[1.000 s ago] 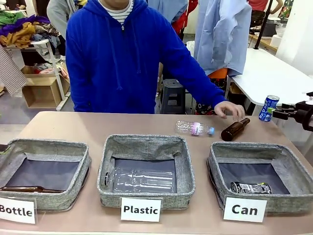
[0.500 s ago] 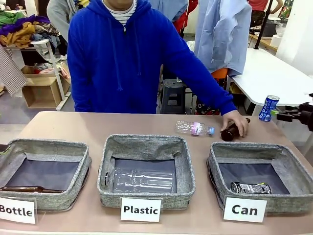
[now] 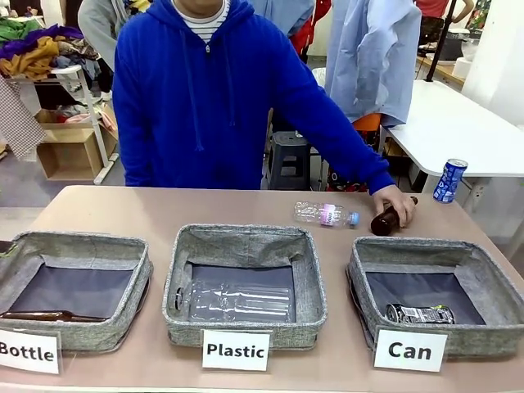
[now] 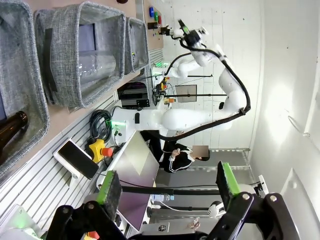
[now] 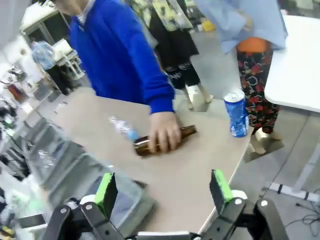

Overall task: Sort the can waste into the basket.
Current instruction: Pick up the can waste from the table and place it in the right Fabric basket.

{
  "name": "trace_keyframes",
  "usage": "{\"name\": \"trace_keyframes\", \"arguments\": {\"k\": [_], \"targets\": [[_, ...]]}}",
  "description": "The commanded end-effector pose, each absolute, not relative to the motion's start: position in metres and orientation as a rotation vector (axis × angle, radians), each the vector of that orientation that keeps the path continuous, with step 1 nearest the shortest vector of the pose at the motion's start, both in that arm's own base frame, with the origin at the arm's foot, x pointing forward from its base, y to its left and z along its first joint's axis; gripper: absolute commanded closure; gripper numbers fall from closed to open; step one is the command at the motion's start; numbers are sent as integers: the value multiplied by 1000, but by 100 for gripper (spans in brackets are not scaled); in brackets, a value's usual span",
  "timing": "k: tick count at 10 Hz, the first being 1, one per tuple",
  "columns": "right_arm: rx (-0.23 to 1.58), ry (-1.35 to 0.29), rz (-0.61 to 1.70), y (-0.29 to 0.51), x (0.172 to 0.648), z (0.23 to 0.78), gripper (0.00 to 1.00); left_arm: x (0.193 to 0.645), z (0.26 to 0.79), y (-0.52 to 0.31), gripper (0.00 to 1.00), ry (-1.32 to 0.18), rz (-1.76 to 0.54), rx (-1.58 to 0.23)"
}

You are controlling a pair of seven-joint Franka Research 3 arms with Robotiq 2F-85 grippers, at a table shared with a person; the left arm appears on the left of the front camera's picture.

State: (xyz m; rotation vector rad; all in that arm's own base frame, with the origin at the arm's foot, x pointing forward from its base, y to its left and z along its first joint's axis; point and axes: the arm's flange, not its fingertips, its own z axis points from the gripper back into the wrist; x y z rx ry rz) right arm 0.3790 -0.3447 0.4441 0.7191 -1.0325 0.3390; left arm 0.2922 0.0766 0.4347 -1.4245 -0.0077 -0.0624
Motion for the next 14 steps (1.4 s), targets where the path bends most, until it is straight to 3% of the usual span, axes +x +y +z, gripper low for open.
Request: {"name": "trace_keyframes", "arguments": {"k": [1, 5, 10, 14], "targets": [[779, -1093, 322, -377, 385, 452, 0, 293, 439, 75, 0, -6, -53, -1446], [714, -1092, 371, -365, 402, 435, 0, 293, 439, 75, 0, -6, -53, -1446], [550, -988, 495, -299, 504, 373, 0, 293, 439, 75, 0, -6, -53, -1446], [498, -965, 562, -251, 551, 328, 0, 293, 439, 75, 0, -6, -53, -1446]]}}
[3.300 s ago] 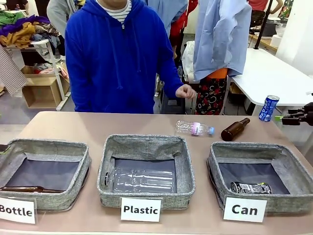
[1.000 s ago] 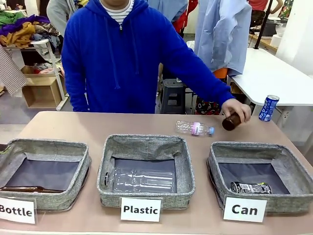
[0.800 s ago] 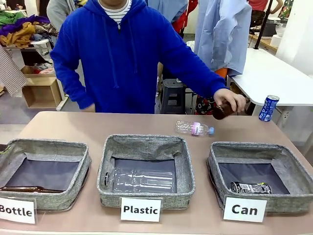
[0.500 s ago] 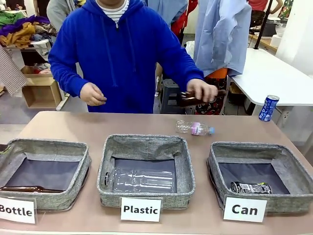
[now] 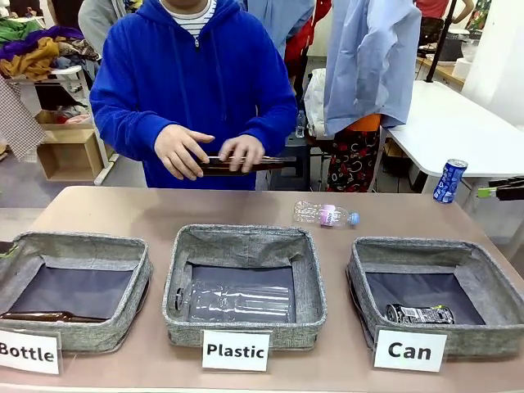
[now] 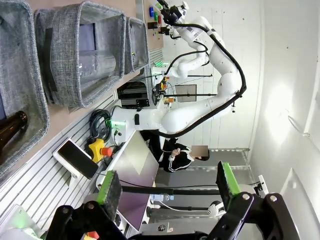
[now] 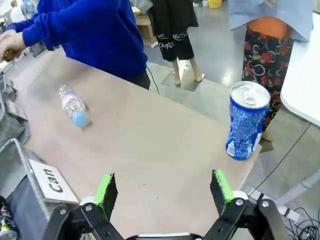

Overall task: Sort the can waste into the basket.
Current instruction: Pick up the can waste from the table and place it in the right Fabric basket.

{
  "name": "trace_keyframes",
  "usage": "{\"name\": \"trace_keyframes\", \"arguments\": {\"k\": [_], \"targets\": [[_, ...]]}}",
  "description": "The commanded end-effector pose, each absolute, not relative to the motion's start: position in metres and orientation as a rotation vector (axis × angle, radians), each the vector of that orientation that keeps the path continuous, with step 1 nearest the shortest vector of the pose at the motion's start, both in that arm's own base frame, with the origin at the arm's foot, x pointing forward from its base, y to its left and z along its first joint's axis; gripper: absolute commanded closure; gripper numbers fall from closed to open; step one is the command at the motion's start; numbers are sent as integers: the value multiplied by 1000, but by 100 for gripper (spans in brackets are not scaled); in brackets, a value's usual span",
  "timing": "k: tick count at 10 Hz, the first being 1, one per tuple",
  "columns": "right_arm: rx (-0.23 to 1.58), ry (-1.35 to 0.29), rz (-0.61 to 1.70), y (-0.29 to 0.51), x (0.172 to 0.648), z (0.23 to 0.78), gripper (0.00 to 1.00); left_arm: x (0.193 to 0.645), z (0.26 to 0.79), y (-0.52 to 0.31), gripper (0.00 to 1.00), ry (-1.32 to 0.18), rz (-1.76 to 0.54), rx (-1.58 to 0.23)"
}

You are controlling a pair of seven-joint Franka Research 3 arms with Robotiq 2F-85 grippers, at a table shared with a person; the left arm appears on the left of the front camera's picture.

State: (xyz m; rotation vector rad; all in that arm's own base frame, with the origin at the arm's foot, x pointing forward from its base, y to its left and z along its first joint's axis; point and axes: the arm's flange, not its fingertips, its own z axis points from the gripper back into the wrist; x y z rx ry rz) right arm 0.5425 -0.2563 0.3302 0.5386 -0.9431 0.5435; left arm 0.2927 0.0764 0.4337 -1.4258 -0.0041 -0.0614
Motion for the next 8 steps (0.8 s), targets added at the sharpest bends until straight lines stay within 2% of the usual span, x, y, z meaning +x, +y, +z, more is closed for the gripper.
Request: {"name": "trace_keyframes", "arguments": {"k": [1, 4, 8], "targets": [[501, -949, 546, -244, 560, 319, 0, 293, 439, 75, 0, -6, -53, -1446], [401, -1038, 499, -224, 584, 298, 0, 293, 439, 75, 0, -6, -53, -1446], [273, -1063, 385, -237, 611, 280, 0, 293, 439, 75, 0, -6, -53, -1446]]}}
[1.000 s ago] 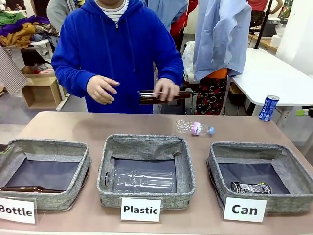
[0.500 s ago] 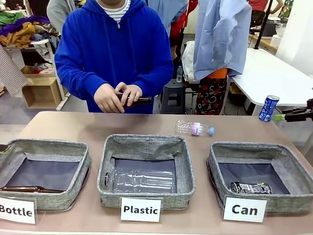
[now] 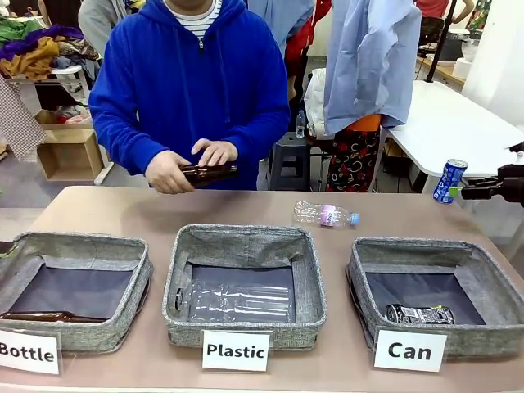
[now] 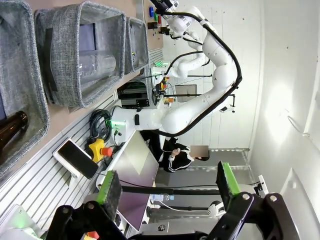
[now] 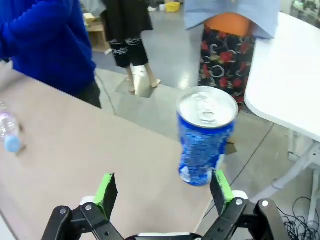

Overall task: Sort the can waste into the basket.
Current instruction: Pick up the can waste from the table and place it in the right Fabric basket.

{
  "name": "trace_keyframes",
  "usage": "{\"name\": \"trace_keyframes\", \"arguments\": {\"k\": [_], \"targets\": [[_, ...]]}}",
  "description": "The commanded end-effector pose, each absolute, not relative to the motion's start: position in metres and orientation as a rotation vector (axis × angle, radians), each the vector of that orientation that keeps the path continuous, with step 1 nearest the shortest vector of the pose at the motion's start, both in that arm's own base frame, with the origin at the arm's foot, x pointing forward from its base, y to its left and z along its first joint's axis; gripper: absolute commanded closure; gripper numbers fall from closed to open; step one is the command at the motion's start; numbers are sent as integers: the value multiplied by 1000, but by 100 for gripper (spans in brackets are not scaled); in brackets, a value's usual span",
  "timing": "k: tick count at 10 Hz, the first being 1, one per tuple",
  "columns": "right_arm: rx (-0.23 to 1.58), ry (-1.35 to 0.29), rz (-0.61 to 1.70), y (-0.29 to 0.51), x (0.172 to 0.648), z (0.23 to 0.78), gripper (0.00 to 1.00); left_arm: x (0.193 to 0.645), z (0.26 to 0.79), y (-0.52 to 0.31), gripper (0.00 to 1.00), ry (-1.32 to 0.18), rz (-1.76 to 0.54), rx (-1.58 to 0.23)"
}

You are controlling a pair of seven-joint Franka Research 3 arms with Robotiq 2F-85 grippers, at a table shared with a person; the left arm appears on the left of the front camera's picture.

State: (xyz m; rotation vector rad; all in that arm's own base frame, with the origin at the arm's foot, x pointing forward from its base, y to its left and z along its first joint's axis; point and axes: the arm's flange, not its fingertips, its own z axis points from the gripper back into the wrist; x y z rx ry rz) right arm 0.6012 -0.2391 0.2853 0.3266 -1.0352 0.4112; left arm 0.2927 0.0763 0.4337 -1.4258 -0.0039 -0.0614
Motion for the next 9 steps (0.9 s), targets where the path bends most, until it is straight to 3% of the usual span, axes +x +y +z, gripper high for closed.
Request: {"name": "trace_keyframes", "arguments": {"k": [1, 6, 7, 9], "targets": [[256, -1096, 361, -240, 615, 281, 0, 293, 439, 75, 0, -6, -53, -1446], [308, -1062, 360, -247, 611, 282, 0, 293, 434, 76, 0, -4, -61, -1426], [308, -1091, 356, -250, 622, 275, 0, 267, 478, 107, 0, -101, -100, -1488], [313, -1125, 327, -254, 638, 265, 0, 247, 514, 157, 0, -227, -127, -1614]]}}
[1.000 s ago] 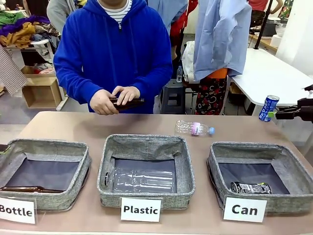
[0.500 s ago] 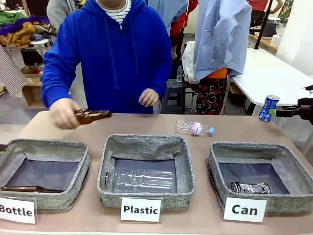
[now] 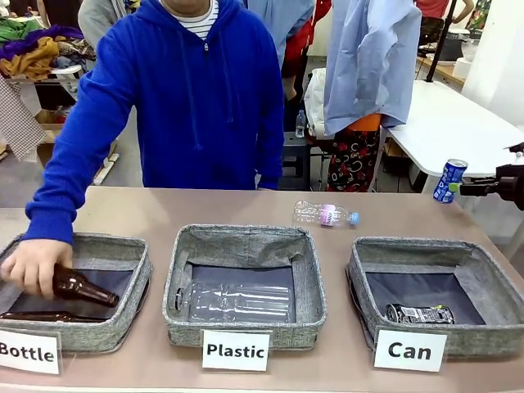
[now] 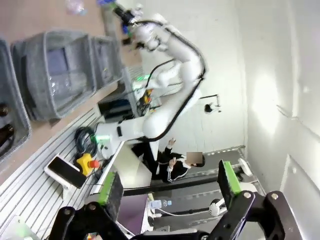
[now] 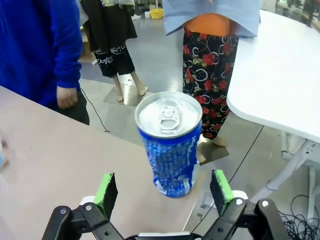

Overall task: Sort the can waste into the basket.
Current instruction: Pick up the can waste from the table and place it in the right Fabric basket.

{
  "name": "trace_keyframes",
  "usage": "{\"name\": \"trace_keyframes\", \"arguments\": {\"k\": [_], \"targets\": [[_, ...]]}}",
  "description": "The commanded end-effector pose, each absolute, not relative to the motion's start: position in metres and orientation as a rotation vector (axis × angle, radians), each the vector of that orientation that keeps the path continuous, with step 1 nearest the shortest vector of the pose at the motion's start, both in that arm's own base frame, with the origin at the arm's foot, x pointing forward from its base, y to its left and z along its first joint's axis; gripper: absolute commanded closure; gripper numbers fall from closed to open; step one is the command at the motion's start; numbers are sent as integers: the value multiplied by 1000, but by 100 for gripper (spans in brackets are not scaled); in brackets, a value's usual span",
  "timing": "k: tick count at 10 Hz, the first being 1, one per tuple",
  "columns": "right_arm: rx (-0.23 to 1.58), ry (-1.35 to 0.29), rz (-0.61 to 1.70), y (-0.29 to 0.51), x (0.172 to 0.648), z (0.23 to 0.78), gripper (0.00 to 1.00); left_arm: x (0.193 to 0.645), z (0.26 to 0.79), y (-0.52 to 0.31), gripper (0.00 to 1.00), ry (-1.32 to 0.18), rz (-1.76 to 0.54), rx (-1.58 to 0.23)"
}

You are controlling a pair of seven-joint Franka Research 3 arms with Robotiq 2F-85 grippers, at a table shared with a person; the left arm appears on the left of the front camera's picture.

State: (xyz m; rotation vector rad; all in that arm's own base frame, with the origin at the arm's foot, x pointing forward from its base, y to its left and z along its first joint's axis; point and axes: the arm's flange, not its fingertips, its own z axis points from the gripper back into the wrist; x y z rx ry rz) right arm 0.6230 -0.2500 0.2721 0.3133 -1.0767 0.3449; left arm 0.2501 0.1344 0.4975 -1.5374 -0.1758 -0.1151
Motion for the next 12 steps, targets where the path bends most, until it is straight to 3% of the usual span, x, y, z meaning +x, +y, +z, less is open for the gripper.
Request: {"name": "trace_keyframes", "arguments": {"k": [1, 7, 8, 9, 10, 11, 12], "targets": [[321, -1130, 326, -254, 644, 260, 0, 240, 522, 173, 0, -268, -135, -1638], [385, -1240, 324, -248, 670, 242, 0, 245, 508, 151, 0, -124, -207, -1645], [393, -1250, 340, -247, 671, 243, 59, 249, 506, 149, 0, -113, -200, -1627], [392, -1255, 345, -246, 671, 242, 60, 249, 506, 146, 0, -100, -210, -1635], [390, -1266, 349, -246, 670, 240, 100, 249, 504, 145, 0, -97, -212, -1631], [387, -1271, 340, -247, 670, 240, 65, 251, 500, 142, 0, -76, -217, -1626], [385, -1276, 337, -248, 669, 241, 100, 254, 497, 136, 0, -52, -225, -1606]]}}
